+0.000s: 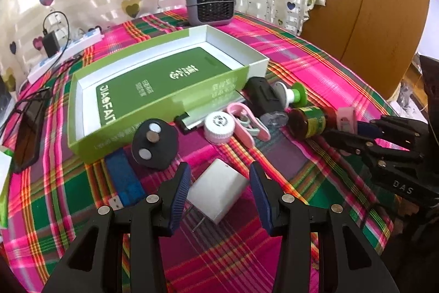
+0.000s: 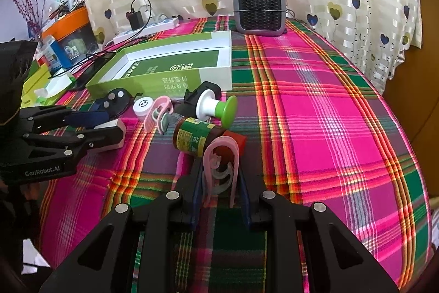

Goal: Organize rigid objects
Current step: 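Close the right gripper on the pink clip while the left gripper approaches the white charger, then grasp the white wall charger with the left gripper and lift it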

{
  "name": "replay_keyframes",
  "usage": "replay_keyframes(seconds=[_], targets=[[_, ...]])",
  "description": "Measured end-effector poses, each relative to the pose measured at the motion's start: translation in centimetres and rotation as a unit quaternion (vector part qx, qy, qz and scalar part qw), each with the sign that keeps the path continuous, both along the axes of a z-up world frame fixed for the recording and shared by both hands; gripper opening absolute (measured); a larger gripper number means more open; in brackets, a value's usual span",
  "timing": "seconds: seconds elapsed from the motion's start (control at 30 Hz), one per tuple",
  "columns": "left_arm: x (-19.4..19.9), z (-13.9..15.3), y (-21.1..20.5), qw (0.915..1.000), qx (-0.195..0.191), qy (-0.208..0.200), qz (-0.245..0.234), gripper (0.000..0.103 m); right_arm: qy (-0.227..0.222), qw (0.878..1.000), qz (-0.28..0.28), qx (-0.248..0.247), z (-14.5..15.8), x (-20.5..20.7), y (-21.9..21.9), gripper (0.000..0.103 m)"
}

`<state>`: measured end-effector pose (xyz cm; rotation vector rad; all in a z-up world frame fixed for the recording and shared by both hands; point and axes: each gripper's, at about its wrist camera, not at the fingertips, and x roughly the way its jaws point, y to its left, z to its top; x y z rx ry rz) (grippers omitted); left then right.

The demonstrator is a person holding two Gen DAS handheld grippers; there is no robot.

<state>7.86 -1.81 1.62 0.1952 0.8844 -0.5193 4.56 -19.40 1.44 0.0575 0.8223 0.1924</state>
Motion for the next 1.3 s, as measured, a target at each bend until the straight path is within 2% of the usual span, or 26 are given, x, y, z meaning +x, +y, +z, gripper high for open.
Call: replay_keyframes(seconds=[0.3, 0.43, 0.53, 0.67, 0.77, 0.83, 1.2, 1.3], targets=[[-1.2, 0.0, -0.4, 0.9997, 0.020, -0.006, -0.016, 0.043, 0.001, 1.000, 0.009, 0.004, 0.1, -0.1, 0.1, 0.025], [-1.7, 0.0, -0.5, 0.9987, 0.040, -0.012, -0.029, 0.043, 0.003, 1.000, 0.013, 0.005, 0.0, -0.3, 0.3, 0.025], [-2.0, 0.2, -0.3, 0.9985, 0.041, -0.012, -0.035, 0.043, 0.003, 1.000, 0.014, 0.006, -0.1, -0.3, 0.2, 0.025], [-2.5, 1.0, 0.1, 0.9984, 0.023, -0.021, -0.047, 0.043, 0.003, 1.000, 0.016, 0.007, -0.2, -0.4, 0.3, 0.025], [-2.9, 0.6, -0.2, 0.9971, 0.043, -0.024, -0.058, 0.043, 0.005, 1.000, 0.019, 0.007, -0.3, -0.4, 0.5, 0.025], [-3.0, 0.3, -0.5, 0.9960, 0.059, -0.030, -0.060, 0.043, 0.005, 1.000, 0.021, 0.007, -0.3, -0.5, 0.5, 0.025], [-2.4, -0.4, -0.7, 0.9952, 0.078, -0.027, -0.053, 0.045, 0.007, 1.000, 0.023, 0.007, -0.3, -0.5, 0.6, 0.025], [-2.0, -0.8, -0.6, 0.9956, 0.082, -0.016, -0.042, 0.045, 0.010, 1.000, 0.026, 0.006, -0.4, -0.5, 0.8, 0.025]])
